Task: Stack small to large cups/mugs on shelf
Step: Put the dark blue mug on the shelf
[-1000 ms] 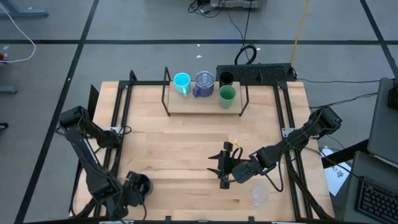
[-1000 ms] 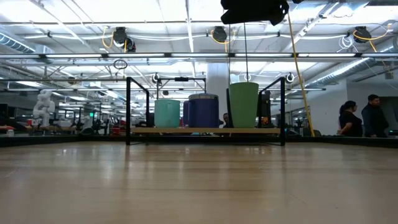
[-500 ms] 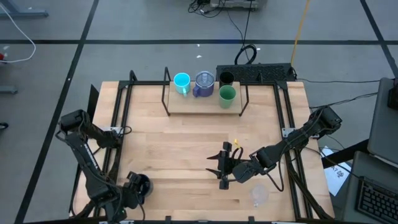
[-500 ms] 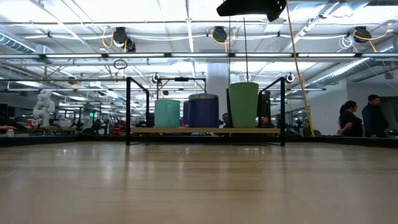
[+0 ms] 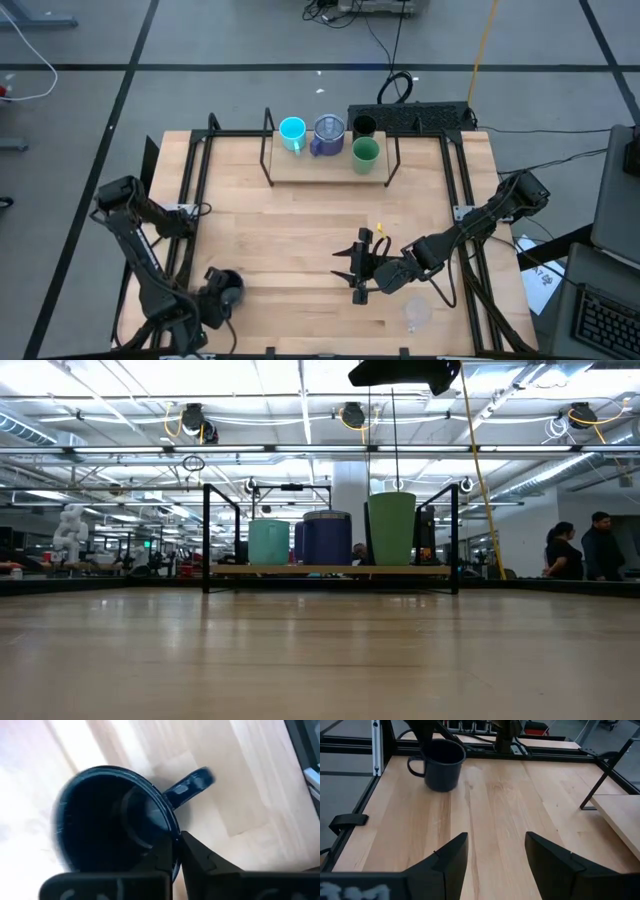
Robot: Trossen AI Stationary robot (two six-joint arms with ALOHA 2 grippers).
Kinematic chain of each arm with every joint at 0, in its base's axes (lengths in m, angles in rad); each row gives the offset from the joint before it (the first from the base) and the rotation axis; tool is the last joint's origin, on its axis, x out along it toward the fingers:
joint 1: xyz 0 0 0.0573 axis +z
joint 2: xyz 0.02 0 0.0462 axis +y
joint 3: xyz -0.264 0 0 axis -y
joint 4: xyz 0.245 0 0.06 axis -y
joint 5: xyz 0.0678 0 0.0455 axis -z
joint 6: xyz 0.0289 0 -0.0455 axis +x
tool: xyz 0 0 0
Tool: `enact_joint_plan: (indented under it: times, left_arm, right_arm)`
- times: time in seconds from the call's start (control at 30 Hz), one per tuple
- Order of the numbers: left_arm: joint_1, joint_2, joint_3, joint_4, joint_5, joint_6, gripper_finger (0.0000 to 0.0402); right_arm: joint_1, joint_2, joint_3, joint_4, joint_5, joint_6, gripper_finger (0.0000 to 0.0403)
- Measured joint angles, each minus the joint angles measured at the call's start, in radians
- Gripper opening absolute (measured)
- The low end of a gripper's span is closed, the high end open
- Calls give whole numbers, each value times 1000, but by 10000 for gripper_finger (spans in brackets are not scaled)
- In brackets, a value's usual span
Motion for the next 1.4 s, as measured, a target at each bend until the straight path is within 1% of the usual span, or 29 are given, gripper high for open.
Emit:
enact_joint_plan:
  times: [0.17, 0.37, 0.63, 0.83, 1.0, 1.2, 1.4]
  left_arm:
    - [40, 0, 86, -82, -63, 85, 15]
    - [106, -1, 163, -116, -103, 232, 12]
    - [175, -1, 196, -122, -128, 341, 12]
    - [229, -1, 198, -120, -181, 425, 12]
    - [303, -1, 198, -98, -251, 546, 12]
    - [417, -1, 202, -13, -274, 743, 12]
    - [517, -1, 291, -2, -303, 878, 12]
  right_arm:
    - [1, 0, 0, 0, 0, 0, 187]
    - [16, 0, 0, -7, 0, 0, 187]
    - [49, 0, 0, -7, 0, 0, 187]
    - [73, 0, 0, -14, 0, 1, 187]
    - [95, 0, 0, -80, 0, 15, 187]
    - [101, 0, 0, -162, 0, 98, 187]
    - [101, 0, 0, -257, 0, 183, 187]
